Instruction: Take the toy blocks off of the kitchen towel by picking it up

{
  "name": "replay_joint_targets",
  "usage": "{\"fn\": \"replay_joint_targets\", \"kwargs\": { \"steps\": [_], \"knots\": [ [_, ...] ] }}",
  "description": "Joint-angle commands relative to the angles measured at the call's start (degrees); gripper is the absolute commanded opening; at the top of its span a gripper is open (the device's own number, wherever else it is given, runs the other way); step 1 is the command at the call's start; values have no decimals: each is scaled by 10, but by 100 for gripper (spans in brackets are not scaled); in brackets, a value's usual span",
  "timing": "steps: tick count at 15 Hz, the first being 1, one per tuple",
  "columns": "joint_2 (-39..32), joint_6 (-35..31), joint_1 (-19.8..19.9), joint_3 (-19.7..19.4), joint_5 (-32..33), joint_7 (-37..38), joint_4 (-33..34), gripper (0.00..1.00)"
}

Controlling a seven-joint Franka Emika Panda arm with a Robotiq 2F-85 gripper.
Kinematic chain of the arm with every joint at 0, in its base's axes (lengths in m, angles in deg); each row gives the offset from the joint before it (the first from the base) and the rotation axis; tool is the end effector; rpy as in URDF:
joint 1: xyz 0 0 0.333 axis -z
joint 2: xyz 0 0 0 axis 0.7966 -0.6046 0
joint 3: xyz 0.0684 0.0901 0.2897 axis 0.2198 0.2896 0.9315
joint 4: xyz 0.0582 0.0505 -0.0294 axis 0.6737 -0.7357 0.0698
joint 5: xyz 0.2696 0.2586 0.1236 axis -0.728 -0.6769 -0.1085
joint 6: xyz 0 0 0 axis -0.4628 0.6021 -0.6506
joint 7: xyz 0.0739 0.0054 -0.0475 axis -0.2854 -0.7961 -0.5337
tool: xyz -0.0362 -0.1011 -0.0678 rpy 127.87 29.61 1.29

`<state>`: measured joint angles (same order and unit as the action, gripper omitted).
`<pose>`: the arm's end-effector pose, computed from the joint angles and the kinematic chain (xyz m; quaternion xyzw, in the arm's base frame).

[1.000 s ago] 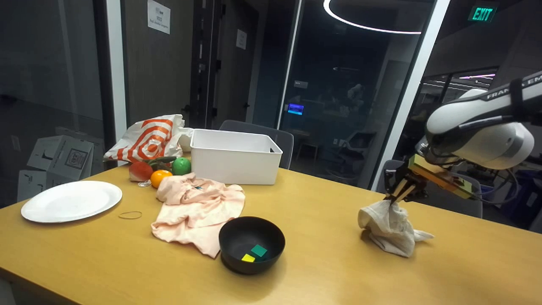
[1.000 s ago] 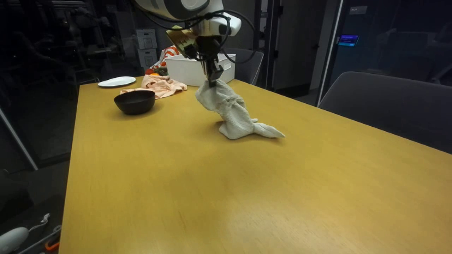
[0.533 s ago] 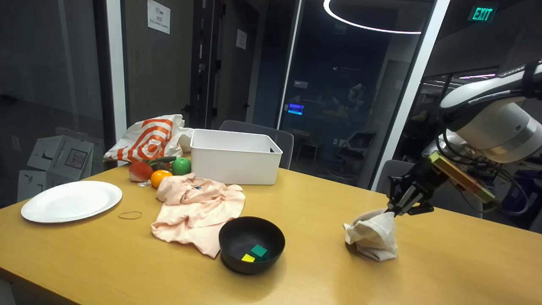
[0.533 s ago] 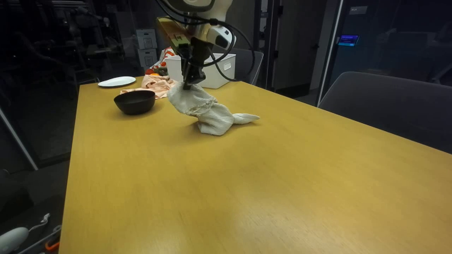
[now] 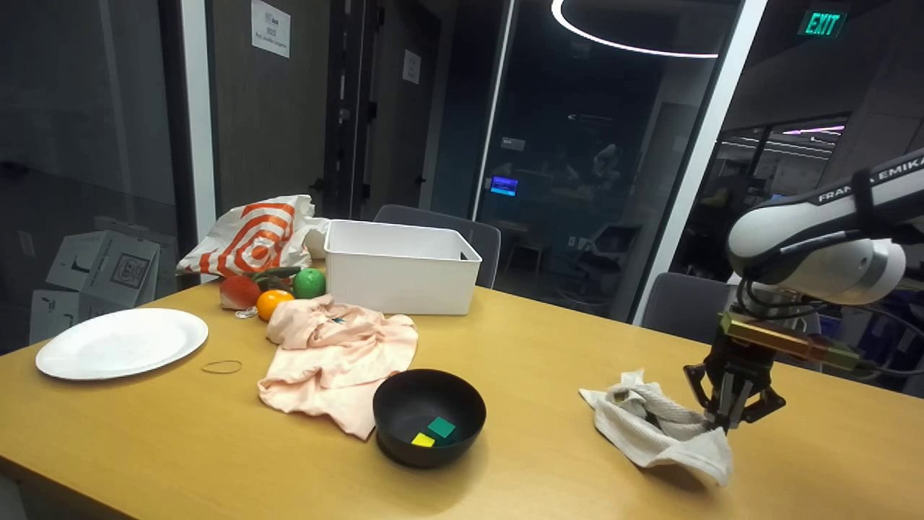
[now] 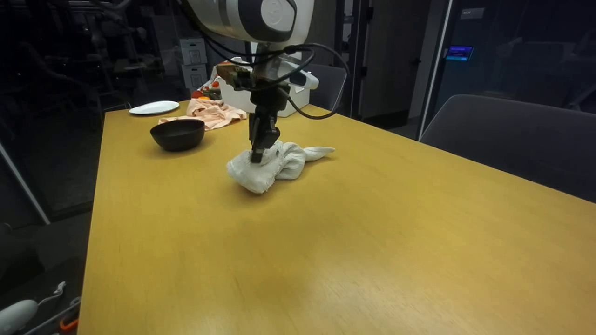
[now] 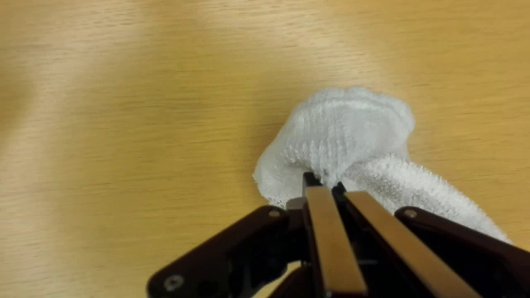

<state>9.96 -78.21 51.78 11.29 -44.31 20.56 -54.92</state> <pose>0.5466 0.0220 0.2989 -0.9627 0.2333 0.1346 0.0263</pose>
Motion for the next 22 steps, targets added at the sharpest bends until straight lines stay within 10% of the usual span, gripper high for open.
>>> {"fn": "replay_joint_targets", "kwargs": {
  "steps": [1,8,9,16,19,22],
  "knots": [
    [-10,1,-24,-20,104,106,10,6],
    [-24,0,-34,-52,321,276,34,5],
    [-32,6,-36,-55,349,305,40,31],
    [-37,51,-62,-49,521,484,51,77],
    [-10,-1,-39,-12,411,408,36,98],
    [-3,-29,-39,1,316,358,32,100]
  ]
}}
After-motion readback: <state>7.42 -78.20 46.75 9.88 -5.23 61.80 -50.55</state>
